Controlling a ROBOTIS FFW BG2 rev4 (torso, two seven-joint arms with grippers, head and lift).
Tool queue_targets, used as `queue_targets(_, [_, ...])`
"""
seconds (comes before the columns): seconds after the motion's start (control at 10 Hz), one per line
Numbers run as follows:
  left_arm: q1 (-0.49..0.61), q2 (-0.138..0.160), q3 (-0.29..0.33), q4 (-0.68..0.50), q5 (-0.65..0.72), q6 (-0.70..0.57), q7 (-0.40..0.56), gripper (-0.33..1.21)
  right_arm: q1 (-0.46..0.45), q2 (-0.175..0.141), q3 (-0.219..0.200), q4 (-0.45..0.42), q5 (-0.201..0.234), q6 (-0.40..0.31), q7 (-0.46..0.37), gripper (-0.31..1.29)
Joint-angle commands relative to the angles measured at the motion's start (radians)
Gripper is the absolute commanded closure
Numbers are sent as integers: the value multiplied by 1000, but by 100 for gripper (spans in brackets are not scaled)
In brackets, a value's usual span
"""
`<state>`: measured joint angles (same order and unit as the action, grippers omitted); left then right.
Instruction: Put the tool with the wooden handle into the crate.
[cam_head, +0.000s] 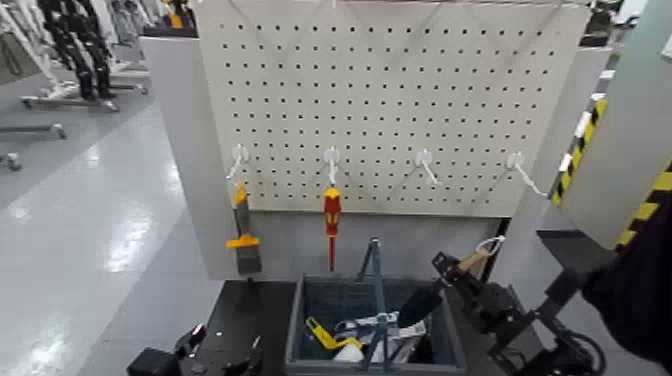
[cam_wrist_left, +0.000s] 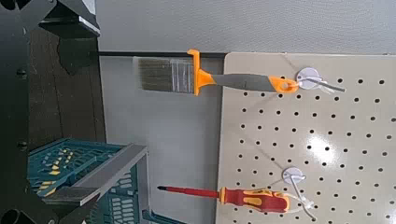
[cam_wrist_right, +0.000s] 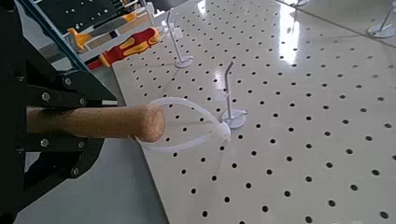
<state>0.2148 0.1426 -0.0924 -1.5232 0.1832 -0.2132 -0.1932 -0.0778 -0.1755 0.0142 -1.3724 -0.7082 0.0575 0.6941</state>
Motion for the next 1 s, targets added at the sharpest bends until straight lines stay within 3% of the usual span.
queue_targets(0.1, [0,0,0,0,4,0,0,11,-5,8,49,18,-8,11,-38,119])
queue_targets(0.6, [3,0,0,0,13,0,0,11,-5,11,90,19,-46,44,-82,115])
queue_targets(0.7, [3,2,0,0,15,0,0,11,-5,11,89,15,-46,58,-88,91])
queue_targets(0.8, [3,2,0,0,15,-2,0,11,-2,11,75,6,-34,62,-90,45])
queue_targets(0.9, [5,2,0,0,16,-2,-2,11,3,13,56,-11,-10,70,-94,15])
queue_targets(1.0, [5,2,0,0,18,-2,-2,11,9,13,41,-30,6,73,-105,10])
